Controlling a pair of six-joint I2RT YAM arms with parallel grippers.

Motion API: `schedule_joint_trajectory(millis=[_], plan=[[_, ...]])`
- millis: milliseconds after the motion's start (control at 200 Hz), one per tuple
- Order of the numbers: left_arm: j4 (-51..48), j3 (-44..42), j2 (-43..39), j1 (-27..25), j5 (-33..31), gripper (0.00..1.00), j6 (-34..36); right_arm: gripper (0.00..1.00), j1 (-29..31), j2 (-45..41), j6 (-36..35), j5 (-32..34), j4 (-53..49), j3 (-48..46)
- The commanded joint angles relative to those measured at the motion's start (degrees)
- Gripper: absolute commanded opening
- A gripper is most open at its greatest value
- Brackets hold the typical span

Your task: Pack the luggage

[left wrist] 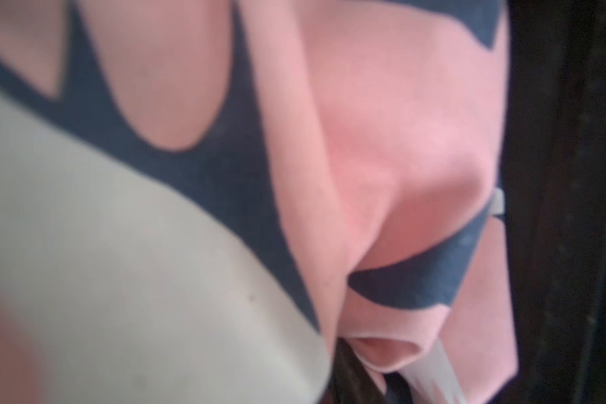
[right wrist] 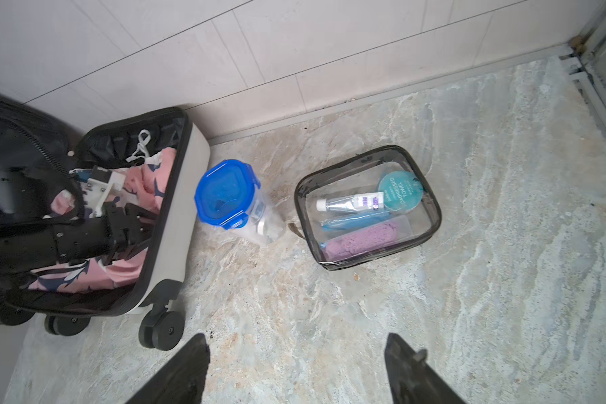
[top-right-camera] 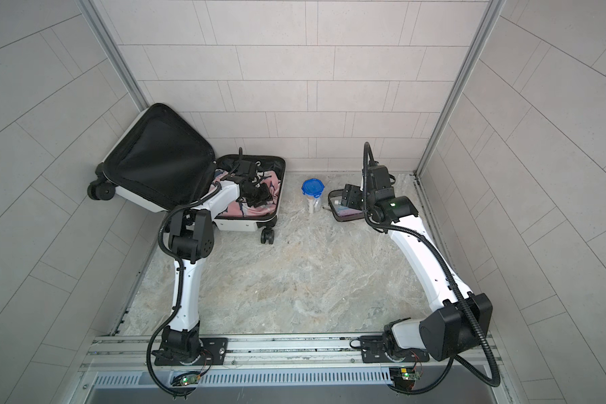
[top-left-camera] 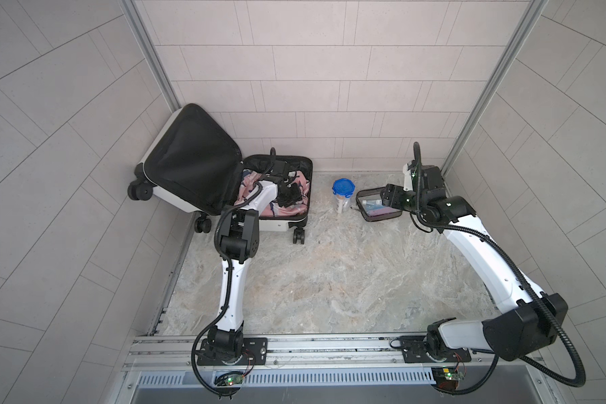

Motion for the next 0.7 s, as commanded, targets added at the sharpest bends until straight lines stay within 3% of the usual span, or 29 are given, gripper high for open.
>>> schedule_joint_trajectory(millis=[0, 180, 410, 575, 691], plan=[[0.9, -1.0, -6.1, 0.8, 0.3, 0.53, 3.0, 0.81, -3.1, -0.1, 1.4, -1.5, -0.3, -0.9], [1.2, -0.9, -11.9, 0.9, 0.1, 0.59, 4.4, 0.81, -8.1, 2.1, 3.1, -3.0, 0.5, -1.9], [-0.3, -2.5, -20.9, 0.9, -2.3, 0.6, 6.5, 0.8, -15.8, 7.7, 7.3, -8.2, 2.1, -3.9], [2.3, -10.6, -32.2, 0.9, -2.1, 0.6, 7.7, 0.76, -18.1, 13.6, 8.7, -10.7, 3.9, -3.2], [8.1, -22.5, -43.2, 0.8, -1.6, 0.6, 6.4, 0.73, -18.6, 17.8, 9.8, -11.5, 5.7, -2.2]])
